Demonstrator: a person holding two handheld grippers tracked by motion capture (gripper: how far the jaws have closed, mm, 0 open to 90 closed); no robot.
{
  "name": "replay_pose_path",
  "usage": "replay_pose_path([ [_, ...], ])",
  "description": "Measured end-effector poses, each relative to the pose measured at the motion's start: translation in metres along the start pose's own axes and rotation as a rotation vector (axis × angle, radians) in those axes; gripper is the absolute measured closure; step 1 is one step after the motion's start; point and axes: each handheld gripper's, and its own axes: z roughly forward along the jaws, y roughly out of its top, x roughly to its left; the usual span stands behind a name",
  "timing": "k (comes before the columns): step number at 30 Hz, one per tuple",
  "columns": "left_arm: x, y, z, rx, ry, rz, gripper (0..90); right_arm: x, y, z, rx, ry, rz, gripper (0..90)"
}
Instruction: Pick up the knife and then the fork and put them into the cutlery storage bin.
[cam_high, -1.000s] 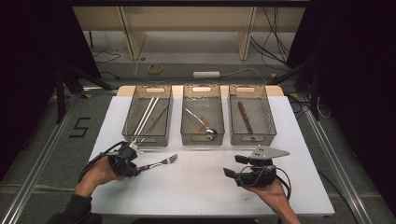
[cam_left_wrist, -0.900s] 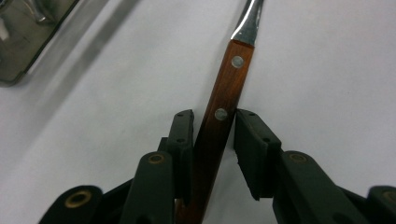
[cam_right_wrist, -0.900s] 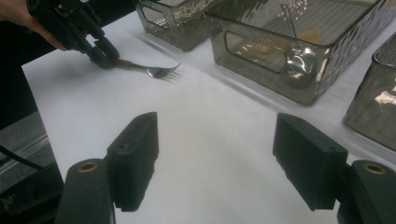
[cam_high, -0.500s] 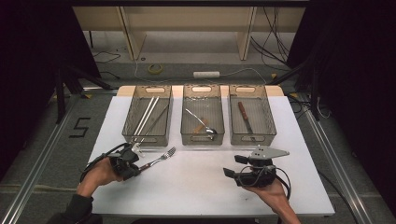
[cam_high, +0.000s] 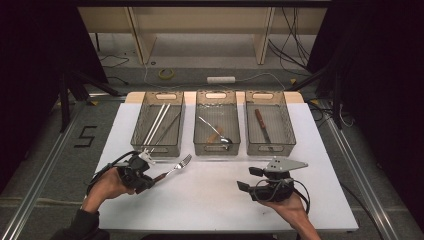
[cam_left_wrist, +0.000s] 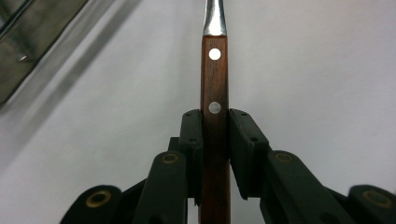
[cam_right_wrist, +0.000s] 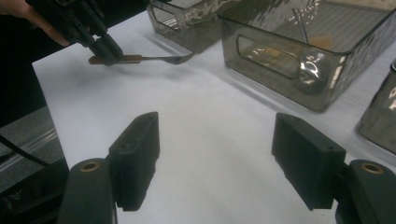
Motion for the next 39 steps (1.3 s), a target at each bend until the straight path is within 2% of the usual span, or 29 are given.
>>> replay_pose_path([
  [2, -0.006, 0.005, -0.002, -0.017, -0.019, -0.005, 75.4, 0.003, 0.001, 0.000, -0.004, 0.009, -0.010, 33.2],
  [6, -0.020, 0.016, -0.004, -0.023, -0.055, 0.020, 75.3, 0.012, 0.005, 0.003, -0.014, 0.031, -0.048, 32.8],
  [13, -0.046, 0.033, -0.005, -0.037, -0.116, 0.089, 75.3, 0.035, 0.010, 0.014, -0.003, 0.070, -0.147, 32.0],
  [14, -0.049, 0.035, -0.005, -0.035, -0.127, 0.090, 75.3, 0.038, 0.010, 0.016, 0.004, 0.070, -0.169, 31.9],
  [16, -0.055, 0.039, -0.005, -0.028, -0.138, 0.117, 75.3, 0.044, 0.011, 0.020, 0.011, 0.077, -0.204, 31.9],
  [19, -0.067, 0.045, -0.005, -0.026, -0.145, 0.143, 75.3, 0.052, 0.013, 0.025, 0.020, 0.097, -0.241, 31.9],
  [21, -0.076, 0.049, -0.004, -0.026, -0.167, 0.166, 75.3, 0.057, 0.013, 0.030, 0.023, 0.118, -0.262, 32.0],
  [25, -0.089, 0.057, -0.002, -0.010, -0.192, 0.199, 75.3, 0.068, 0.011, 0.039, 0.058, 0.131, -0.325, 32.0],
  [30, -0.097, 0.062, 0.002, -0.004, -0.209, 0.218, 75.3, 0.081, 0.008, 0.049, 0.088, 0.119, -0.406, 32.4],
  [34, -0.099, 0.064, 0.005, 0.008, -0.219, 0.217, 75.3, 0.089, 0.005, 0.057, 0.119, 0.084, -0.481, 33.2],
  [39, -0.102, 0.067, 0.007, 0.010, -0.242, 0.217, 75.3, 0.096, 0.002, 0.063, 0.153, 0.079, -0.562, 35.6],
])
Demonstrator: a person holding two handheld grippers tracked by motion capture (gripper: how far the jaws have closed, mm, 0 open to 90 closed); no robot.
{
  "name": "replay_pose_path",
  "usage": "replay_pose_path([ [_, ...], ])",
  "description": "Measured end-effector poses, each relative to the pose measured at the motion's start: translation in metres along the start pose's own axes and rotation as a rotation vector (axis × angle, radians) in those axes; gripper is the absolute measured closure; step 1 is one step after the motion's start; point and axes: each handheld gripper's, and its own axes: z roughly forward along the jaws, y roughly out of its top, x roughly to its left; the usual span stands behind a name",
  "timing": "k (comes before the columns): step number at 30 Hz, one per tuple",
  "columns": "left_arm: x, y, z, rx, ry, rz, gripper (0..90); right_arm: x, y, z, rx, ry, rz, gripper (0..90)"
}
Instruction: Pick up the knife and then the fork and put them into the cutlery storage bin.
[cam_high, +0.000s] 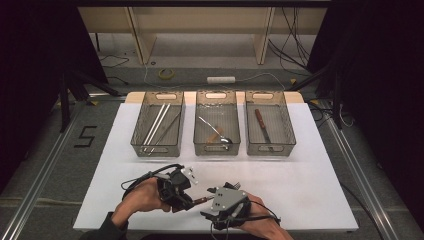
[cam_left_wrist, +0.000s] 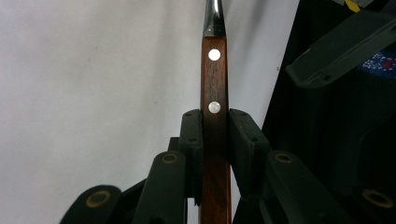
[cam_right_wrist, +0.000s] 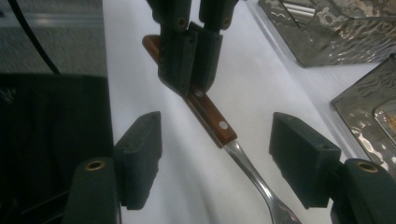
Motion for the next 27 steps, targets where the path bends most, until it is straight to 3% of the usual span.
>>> replay_pose_path([
  [12, -0.003, 0.009, 0.003, 0.019, -0.011, 0.021, 75.3, 0.011, 0.001, 0.011, 0.085, -0.057, -0.154, 42.9],
  [14, -0.004, 0.010, 0.003, 0.021, -0.013, 0.025, 75.3, 0.012, 0.001, 0.012, 0.103, -0.075, -0.210, 45.7],
  [21, -0.007, 0.013, 0.005, 0.026, -0.024, 0.029, 75.3, 0.018, 0.001, 0.016, 0.132, -0.127, -0.274, 51.7],
  [24, -0.008, 0.014, 0.005, 0.027, -0.029, 0.032, 75.2, 0.018, 0.000, 0.018, 0.150, -0.132, -0.318, 54.7],
  [27, -0.009, 0.016, 0.005, 0.029, -0.032, 0.037, 75.2, 0.019, -0.001, 0.018, 0.149, -0.126, -0.321, 58.4],
])
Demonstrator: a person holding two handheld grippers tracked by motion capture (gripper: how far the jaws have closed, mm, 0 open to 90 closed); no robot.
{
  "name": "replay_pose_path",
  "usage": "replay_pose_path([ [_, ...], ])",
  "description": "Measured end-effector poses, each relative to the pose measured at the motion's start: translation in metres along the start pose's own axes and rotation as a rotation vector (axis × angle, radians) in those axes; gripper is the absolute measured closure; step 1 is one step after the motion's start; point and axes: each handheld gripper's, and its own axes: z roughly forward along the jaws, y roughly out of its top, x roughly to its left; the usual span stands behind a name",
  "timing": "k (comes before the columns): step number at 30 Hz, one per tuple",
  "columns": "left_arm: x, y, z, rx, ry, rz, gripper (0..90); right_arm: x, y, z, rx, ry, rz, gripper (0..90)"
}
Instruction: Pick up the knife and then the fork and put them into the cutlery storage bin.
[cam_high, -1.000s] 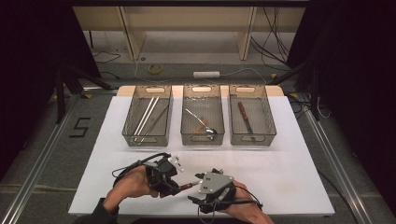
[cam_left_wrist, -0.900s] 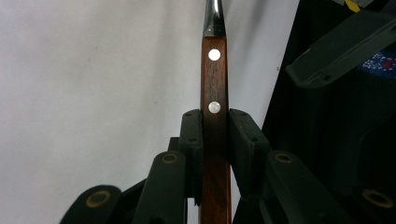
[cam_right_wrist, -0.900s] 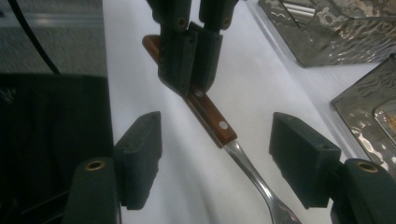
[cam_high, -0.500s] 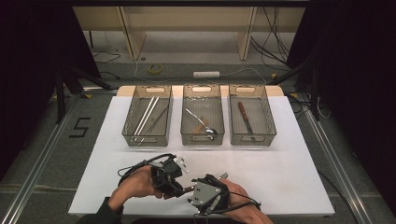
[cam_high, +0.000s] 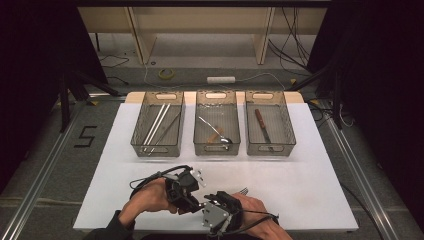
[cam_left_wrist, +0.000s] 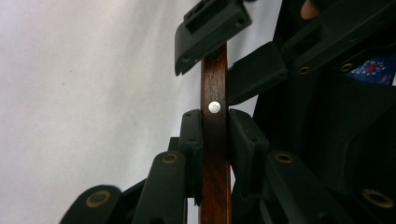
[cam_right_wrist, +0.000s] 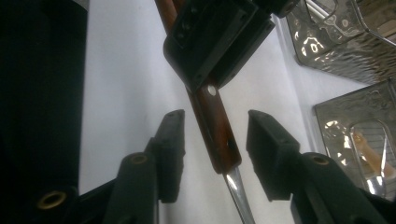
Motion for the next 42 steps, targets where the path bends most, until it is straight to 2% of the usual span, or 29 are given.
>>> replay_pose_path([
  [1, -0.001, 0.000, 0.000, -0.001, -0.003, 0.003, 75.3, 0.000, -0.001, 0.000, 0.007, -0.004, -0.015, 59.7],
  [3, -0.001, 0.001, -0.001, -0.006, -0.006, 0.001, 75.3, 0.002, -0.001, 0.002, 0.015, -0.008, -0.015, 62.8],
  [5, -0.001, 0.001, -0.001, -0.009, -0.010, 0.002, 75.2, 0.002, -0.001, 0.002, 0.026, -0.003, -0.044, 65.1],
  [7, 0.000, 0.001, -0.001, -0.013, -0.014, 0.004, 75.2, 0.005, 0.000, 0.002, 0.024, -0.029, -0.048, 69.0],
  [8, 0.000, 0.000, -0.001, -0.017, -0.015, 0.006, 75.2, 0.003, 0.000, 0.001, 0.031, -0.030, -0.082, 71.1],
  [9, 0.000, 0.000, -0.001, -0.023, -0.022, 0.002, 75.2, 0.004, 0.000, 0.001, 0.019, -0.034, -0.061, 71.5],
  [12, 0.002, 0.000, -0.002, -0.033, -0.025, 0.002, 75.1, 0.004, 0.000, 0.001, 0.028, -0.048, -0.101, 73.6],
  [15, 0.002, 0.000, -0.003, -0.046, -0.033, 0.002, 75.0, 0.003, -0.001, -0.001, 0.034, -0.040, -0.116, 75.3],
  [19, 0.001, 0.000, -0.004, -0.059, -0.027, 0.006, 74.2, 0.005, -0.001, 0.000, 0.038, -0.044, -0.176, 78.2],
  [22, 0.002, 0.000, -0.005, -0.069, -0.023, 0.014, 73.1, 0.005, -0.001, -0.002, 0.041, -0.042, -0.171, 78.9],
  [23, 0.002, 0.000, -0.005, -0.072, -0.022, 0.012, 72.8, 0.003, -0.001, -0.002, 0.037, -0.043, -0.186, 79.1],
  [25, 0.002, 0.000, -0.006, -0.072, 0.000, 0.012, 67.0, 0.001, -0.001, -0.003, 0.034, -0.047, -0.185, 79.2],
  [26, 0.002, -0.001, -0.007, -0.077, 0.011, 0.005, 62.8, 0.001, -0.002, -0.004, 0.038, -0.041, -0.163, 79.3],
  [28, 0.004, -0.002, -0.010, -0.092, 0.035, -0.003, 55.7, -0.001, -0.004, -0.005, 0.045, -0.048, -0.173, 79.3],
  [30, 0.005, -0.002, -0.012, -0.110, 0.056, -0.017, 48.4, -0.003, -0.006, -0.006, 0.045, -0.048, -0.162, 79.3],
  [31, 0.006, -0.003, -0.014, -0.119, 0.066, -0.019, 45.8, -0.006, -0.007, -0.007, 0.052, -0.043, -0.182, 79.4],
  [32, 0.006, -0.004, -0.015, -0.130, 0.073, -0.024, 42.8, -0.007, -0.008, -0.008, 0.053, -0.047, -0.168, 79.4],
  [33, 0.007, -0.005, -0.017, -0.142, 0.085, -0.025, 39.6, -0.008, -0.009, -0.008, 0.055, -0.047, -0.177, 79.4],
  [35, 0.008, -0.007, -0.021, -0.177, 0.097, -0.029, 35.8, -0.009, -0.012, -0.009, 0.062, -0.051, -0.142, 79.4],
  [37, 0.009, -0.010, -0.025, -0.212, 0.120, -0.037, 32.3, -0.014, -0.015, -0.010, 0.060, -0.050, -0.159, 79.4],
  [38, 0.010, -0.012, -0.027, -0.229, 0.128, -0.041, 30.8, -0.012, -0.016, -0.010, 0.048, -0.056, -0.109, 79.4],
  [39, 0.011, -0.014, -0.029, -0.245, 0.139, -0.046, 30.0, -0.015, -0.017, -0.012, 0.061, -0.056, -0.129, 79.4],
  [41, 0.012, -0.019, -0.031, -0.285, 0.167, -0.049, 27.7, -0.017, -0.020, -0.013, 0.052, -0.070, -0.079, 79.4],
  [42, 0.014, -0.021, -0.032, -0.301, 0.172, -0.056, 27.1, -0.020, -0.021, -0.014, 0.065, -0.067, -0.086, 79.4],
])
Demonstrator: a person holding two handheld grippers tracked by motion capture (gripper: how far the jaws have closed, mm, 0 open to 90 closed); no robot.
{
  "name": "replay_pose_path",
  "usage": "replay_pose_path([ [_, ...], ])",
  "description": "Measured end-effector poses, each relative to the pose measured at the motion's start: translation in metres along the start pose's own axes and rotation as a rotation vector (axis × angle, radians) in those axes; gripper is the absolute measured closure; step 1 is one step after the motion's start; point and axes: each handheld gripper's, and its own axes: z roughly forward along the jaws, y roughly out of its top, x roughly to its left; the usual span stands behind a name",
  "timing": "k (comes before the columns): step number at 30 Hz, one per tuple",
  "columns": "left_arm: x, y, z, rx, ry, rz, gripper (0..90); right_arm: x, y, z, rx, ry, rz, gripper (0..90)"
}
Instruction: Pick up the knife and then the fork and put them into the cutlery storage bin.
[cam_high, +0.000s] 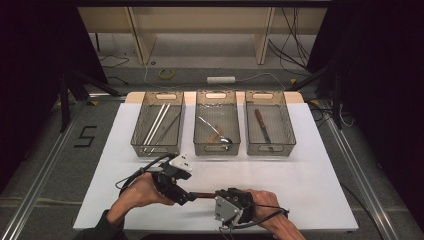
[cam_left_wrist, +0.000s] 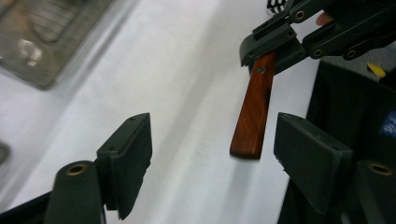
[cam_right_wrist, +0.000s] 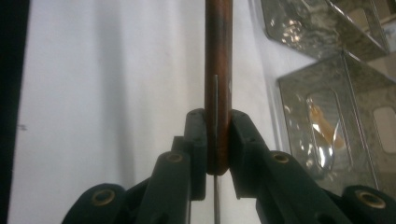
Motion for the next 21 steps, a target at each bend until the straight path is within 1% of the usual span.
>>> replay_pose_path([
  [1, 0.001, -0.002, -0.001, -0.017, 0.014, -0.009, 26.6, -0.002, -0.002, 0.000, 0.004, 0.000, 0.007, 79.4],
  [2, 0.002, -0.003, -0.002, -0.041, 0.029, -0.016, 25.7, -0.002, -0.004, 0.000, 0.001, -0.007, 0.039, 79.4],
  [4, 0.005, -0.006, -0.005, -0.083, 0.046, -0.013, 25.2, -0.005, -0.007, 0.000, 0.003, -0.009, 0.062, 79.4],
  [5, 0.006, -0.008, -0.006, -0.110, 0.055, -0.026, 25.1, -0.007, -0.009, -0.001, 0.015, -0.008, 0.057, 79.4],
  [6, 0.007, -0.009, -0.007, -0.132, 0.064, -0.029, 24.9, -0.008, -0.011, -0.001, 0.014, -0.011, 0.069, 79.4],
  [7, 0.008, -0.011, -0.009, -0.161, 0.082, -0.035, 24.3, -0.009, -0.012, -0.001, 0.010, -0.021, 0.083, 79.4],
  [8, 0.009, -0.013, -0.010, -0.188, 0.091, -0.042, 24.1, -0.011, -0.015, -0.002, 0.009, -0.018, 0.060, 79.4],
  [10, 0.010, -0.018, -0.012, -0.240, 0.106, -0.060, 23.9, -0.013, -0.017, -0.003, 0.016, -0.019, 0.117, 79.4],
  [12, 0.011, -0.022, -0.012, -0.280, 0.134, -0.067, 23.8, -0.015, -0.021, -0.004, 0.017, -0.025, 0.149, 79.3],
  [14, 0.012, -0.028, -0.014, -0.312, 0.158, -0.080, 23.7, -0.019, -0.025, -0.005, 0.023, -0.028, 0.158, 79.4],
  [15, 0.012, -0.031, -0.014, -0.327, 0.162, -0.085, 23.6, -0.020, -0.027, -0.005, 0.022, -0.030, 0.187, 79.3],
  [17, 0.013, -0.037, -0.016, -0.348, 0.189, -0.091, 23.4, -0.023, -0.031, -0.006, 0.022, -0.032, 0.213, 79.3],
  [18, 0.014, -0.040, -0.017, -0.362, 0.201, -0.103, 23.0, -0.024, -0.033, -0.006, 0.022, -0.035, 0.231, 79.4],
  [19, 0.015, -0.043, -0.018, -0.376, 0.207, -0.117, 22.7, -0.026, -0.035, -0.007, 0.027, -0.031, 0.217, 79.3],
  [20, 0.015, -0.047, -0.018, -0.390, 0.215, -0.131, 22.6, -0.026, -0.036, -0.007, 0.020, -0.038, 0.252, 79.3],
  [21, 0.016, -0.050, -0.018, -0.399, 0.221, -0.144, 22.6, -0.029, -0.039, -0.008, 0.027, -0.032, 0.238, 79.3],
])
